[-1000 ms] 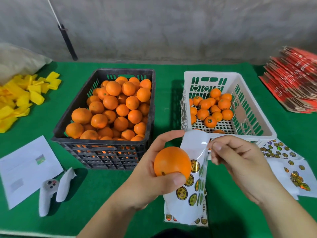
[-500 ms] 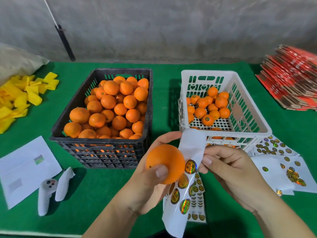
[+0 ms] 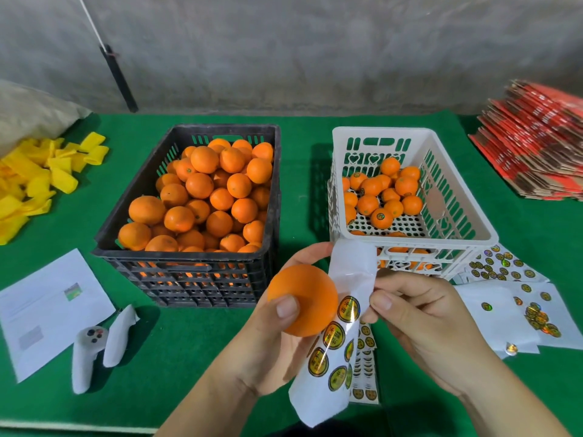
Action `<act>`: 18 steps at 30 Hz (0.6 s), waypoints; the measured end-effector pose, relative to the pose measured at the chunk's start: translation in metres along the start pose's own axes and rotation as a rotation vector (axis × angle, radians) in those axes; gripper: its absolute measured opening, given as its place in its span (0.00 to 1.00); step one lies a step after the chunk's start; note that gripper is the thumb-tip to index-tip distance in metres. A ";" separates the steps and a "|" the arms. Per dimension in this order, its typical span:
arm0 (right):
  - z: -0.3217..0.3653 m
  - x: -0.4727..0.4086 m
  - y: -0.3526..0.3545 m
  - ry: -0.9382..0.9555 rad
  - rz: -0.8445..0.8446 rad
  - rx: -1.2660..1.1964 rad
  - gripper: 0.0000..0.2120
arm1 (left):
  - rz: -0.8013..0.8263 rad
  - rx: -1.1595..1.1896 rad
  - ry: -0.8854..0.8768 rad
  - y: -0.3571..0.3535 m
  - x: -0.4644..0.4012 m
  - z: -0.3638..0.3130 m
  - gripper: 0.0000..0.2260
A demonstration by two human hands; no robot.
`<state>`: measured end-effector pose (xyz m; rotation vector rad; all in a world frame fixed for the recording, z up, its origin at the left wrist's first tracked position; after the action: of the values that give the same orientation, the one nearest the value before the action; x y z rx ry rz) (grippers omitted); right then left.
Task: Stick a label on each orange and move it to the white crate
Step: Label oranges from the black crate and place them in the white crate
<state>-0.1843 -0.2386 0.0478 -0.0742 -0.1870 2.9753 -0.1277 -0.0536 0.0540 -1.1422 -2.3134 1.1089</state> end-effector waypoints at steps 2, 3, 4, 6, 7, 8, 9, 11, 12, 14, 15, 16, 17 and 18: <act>0.001 0.001 0.000 0.039 -0.018 0.041 0.22 | 0.055 -0.004 0.042 -0.002 0.000 -0.002 0.35; 0.002 0.002 -0.001 0.064 -0.024 0.055 0.23 | 0.037 -0.014 0.052 0.000 -0.001 -0.001 0.37; 0.004 0.004 -0.002 0.085 -0.024 0.060 0.22 | 0.008 -0.017 0.052 -0.001 -0.001 -0.002 0.38; 0.008 0.007 -0.004 0.122 -0.044 0.111 0.21 | -0.016 -0.013 0.028 0.001 -0.002 -0.001 0.38; 0.010 0.008 -0.006 0.133 -0.065 0.153 0.20 | -0.035 -0.027 0.024 0.000 -0.004 -0.001 0.38; 0.011 0.008 -0.007 0.140 -0.083 0.183 0.19 | -0.059 -0.055 0.021 0.000 -0.005 -0.001 0.39; 0.012 0.008 -0.007 0.150 -0.093 0.207 0.18 | -0.091 -0.083 0.017 0.000 -0.005 -0.002 0.40; 0.012 0.008 -0.007 0.166 -0.109 0.263 0.12 | -0.138 -0.141 0.000 0.006 -0.005 -0.002 0.43; 0.011 0.008 -0.005 0.162 -0.115 0.284 0.09 | -0.146 -0.176 -0.014 0.008 -0.006 -0.002 0.43; 0.005 0.007 -0.002 0.138 -0.126 0.290 0.08 | -0.146 -0.272 -0.033 0.011 -0.006 -0.002 0.43; 0.003 0.005 -0.001 0.117 -0.148 0.266 0.07 | -0.140 -0.311 -0.032 0.012 -0.007 -0.002 0.44; 0.001 0.003 0.002 0.091 -0.205 0.226 0.08 | -0.129 -0.334 -0.027 0.011 -0.007 -0.003 0.44; 0.002 0.001 0.006 0.084 -0.295 0.196 0.11 | -0.124 -0.358 -0.028 0.010 -0.008 -0.003 0.43; 0.006 0.001 0.010 0.111 -0.390 0.205 0.11 | -0.133 -0.414 -0.031 0.012 -0.008 -0.003 0.41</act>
<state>-0.1869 -0.2491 0.0521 -0.1583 0.1071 2.5755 -0.1145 -0.0540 0.0473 -1.0868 -2.6783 0.6195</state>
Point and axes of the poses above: each hand's wrist, its own x-axis away from the middle knuckle, its own y-axis out of the back of the hand, z = x × y, the point moved 3 cm from there along -x, towards the middle knuckle, and after that the axes turned 2 degrees about x, right-handed, at the moved point
